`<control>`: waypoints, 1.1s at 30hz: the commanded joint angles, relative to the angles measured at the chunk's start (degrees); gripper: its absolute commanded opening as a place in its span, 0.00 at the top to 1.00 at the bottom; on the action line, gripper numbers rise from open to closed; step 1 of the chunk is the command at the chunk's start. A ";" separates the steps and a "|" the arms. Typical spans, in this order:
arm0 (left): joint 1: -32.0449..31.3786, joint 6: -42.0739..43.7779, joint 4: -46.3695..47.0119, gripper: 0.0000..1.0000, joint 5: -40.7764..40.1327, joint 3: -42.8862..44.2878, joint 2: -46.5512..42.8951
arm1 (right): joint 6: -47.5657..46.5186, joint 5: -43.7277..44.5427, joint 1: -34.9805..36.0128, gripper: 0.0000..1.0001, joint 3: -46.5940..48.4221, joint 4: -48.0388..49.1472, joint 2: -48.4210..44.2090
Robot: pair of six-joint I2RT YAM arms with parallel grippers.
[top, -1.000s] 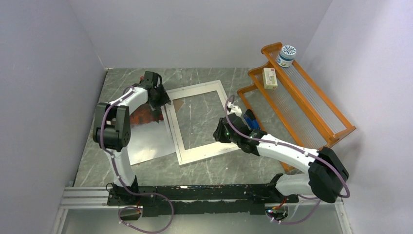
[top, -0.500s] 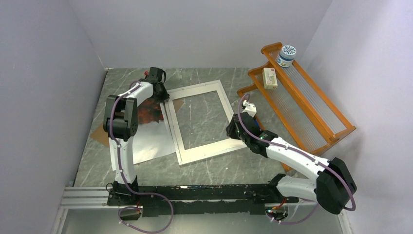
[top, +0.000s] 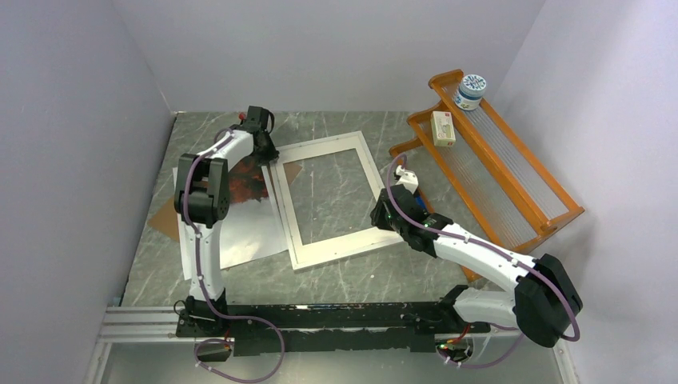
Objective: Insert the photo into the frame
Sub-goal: Adjust the photo frame item on the photo frame.
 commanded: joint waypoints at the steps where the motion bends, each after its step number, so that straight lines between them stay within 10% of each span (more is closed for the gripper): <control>1: 0.22 2.10 -2.72 0.76 -4.40 2.18 4.63 | -0.53 0.31 -0.35 0.71 0.69 0.06 -0.29; 13: 0.46 4.24 -5.65 0.62 -4.94 7.81 2.33 | -1.05 -1.13 -0.57 0.69 2.44 -1.19 0.39; 19: 1.59 4.96 -6.45 0.45 -3.30 6.40 -6.83 | -1.82 -3.02 -0.55 0.41 4.77 -2.85 2.52; 33: 6.86 -5.12 -9.80 0.40 -5.63 -23.45 -33.58 | 7.44 -19.16 9.62 0.43 14.15 5.99 15.89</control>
